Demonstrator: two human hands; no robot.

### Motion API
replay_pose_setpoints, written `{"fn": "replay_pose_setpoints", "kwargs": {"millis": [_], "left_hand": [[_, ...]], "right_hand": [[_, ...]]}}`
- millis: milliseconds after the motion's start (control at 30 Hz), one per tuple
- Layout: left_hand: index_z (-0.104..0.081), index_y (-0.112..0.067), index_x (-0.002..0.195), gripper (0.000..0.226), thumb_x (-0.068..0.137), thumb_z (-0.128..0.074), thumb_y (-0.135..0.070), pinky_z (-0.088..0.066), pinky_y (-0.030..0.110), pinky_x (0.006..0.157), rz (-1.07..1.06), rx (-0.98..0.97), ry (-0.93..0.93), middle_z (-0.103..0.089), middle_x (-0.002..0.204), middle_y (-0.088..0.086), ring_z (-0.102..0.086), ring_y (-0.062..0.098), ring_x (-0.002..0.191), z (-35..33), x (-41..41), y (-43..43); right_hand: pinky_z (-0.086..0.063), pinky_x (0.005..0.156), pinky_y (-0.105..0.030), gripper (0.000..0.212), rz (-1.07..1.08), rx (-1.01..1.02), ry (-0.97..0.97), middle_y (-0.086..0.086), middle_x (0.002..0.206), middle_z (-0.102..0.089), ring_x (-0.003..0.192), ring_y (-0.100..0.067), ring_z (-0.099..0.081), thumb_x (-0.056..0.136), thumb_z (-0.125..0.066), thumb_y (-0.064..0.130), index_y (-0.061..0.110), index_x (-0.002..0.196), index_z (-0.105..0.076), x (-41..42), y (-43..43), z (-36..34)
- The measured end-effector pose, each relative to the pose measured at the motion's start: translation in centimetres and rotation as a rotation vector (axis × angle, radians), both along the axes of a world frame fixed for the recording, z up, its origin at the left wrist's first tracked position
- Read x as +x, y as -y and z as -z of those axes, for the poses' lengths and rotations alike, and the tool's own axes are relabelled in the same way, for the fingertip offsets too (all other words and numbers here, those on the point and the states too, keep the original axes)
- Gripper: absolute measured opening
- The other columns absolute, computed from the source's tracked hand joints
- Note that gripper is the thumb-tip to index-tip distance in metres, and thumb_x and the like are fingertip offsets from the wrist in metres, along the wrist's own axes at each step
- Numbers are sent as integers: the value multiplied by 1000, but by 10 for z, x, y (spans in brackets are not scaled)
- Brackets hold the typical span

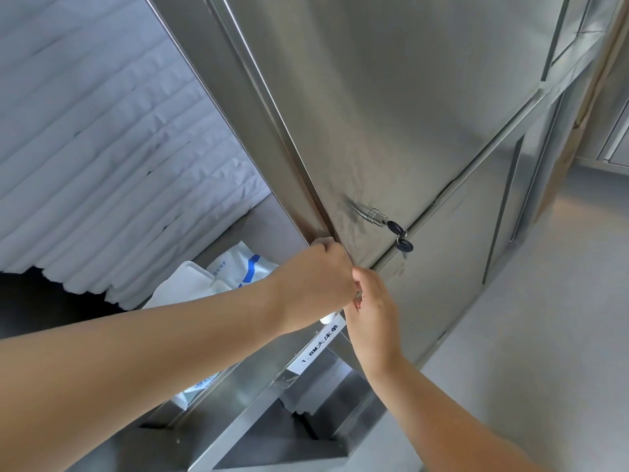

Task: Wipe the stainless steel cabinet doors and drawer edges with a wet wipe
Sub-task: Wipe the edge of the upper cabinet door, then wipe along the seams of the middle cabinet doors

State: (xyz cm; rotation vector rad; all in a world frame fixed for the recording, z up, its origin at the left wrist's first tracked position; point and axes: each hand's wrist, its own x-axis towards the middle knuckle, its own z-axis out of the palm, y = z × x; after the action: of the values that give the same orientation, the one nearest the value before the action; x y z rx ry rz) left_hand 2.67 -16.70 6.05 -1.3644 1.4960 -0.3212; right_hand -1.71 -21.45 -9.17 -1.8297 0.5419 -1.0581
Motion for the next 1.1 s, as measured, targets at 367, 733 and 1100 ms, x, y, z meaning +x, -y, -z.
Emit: {"fn": "replay_pose_setpoints", "kwargs": {"millis": [367,733,1100], "left_hand": [[-30,-13,71,26,74,-34,12,-29,31,63,-190,-79,-187,-30,82,8,-30,22,77,2,-5,20],[-50,-26,52,44,53,-23,9,-28,21,49,-21,-212,-26,-41,58,-9,-38,9,56,-17,-1,-2],[-57,-15,67,27,52,-67,4,-34,28,59,13,-969,-430,-54,70,0,-48,22,60,-44,-55,37]], "right_hand": [[-24,44,-19,20,89,-139,-1,-5,63,-56,55,-11,-24,62,-60,-12,6,71,-55,8,7,0],[-44,39,-25,6,-14,-433,-2,4,85,-60,51,-13,-54,84,-56,15,12,80,-57,-27,39,-15],[-47,58,-23,18,-87,-851,252,0,78,-66,67,-16,-58,79,-59,-2,15,80,-52,-73,158,-110]]}}
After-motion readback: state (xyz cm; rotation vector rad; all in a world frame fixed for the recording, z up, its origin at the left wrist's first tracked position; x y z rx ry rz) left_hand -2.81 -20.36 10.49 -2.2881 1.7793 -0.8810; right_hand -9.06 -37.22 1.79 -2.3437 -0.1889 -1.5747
